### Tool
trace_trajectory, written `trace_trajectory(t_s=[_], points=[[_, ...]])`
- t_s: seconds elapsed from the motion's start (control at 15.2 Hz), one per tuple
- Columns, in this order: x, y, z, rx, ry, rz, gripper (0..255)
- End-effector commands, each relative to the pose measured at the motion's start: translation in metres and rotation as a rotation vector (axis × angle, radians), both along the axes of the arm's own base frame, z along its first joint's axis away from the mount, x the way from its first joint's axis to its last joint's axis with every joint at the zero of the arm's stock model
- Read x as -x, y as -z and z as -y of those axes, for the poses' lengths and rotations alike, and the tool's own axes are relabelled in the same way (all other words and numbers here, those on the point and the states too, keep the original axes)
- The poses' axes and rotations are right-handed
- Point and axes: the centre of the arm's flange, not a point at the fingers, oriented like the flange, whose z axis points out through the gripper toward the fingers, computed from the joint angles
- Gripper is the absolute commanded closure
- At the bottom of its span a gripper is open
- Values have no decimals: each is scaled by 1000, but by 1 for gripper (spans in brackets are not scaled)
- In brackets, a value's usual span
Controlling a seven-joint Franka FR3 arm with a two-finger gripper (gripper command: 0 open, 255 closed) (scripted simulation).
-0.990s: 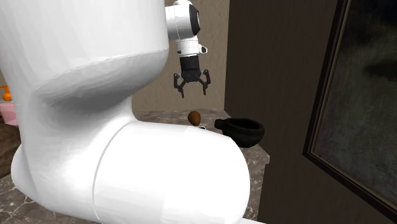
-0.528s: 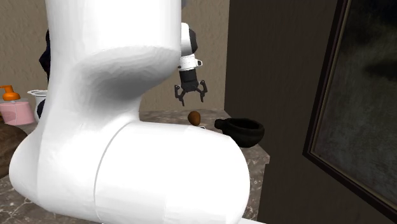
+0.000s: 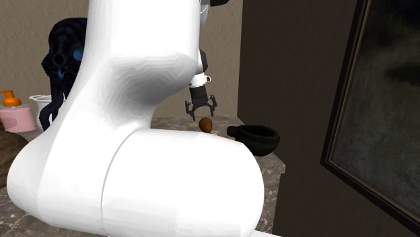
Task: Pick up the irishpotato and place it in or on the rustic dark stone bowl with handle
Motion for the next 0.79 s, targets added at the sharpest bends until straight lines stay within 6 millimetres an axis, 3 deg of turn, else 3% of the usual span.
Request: trace_trajectory(t_s=[0.0, 0.2, 0.73], points=[[-2, 11, 1, 0, -1, 1, 0], [-4, 29, 4, 0, -1, 1, 0], [-4, 29, 4, 0, -1, 0, 0]])
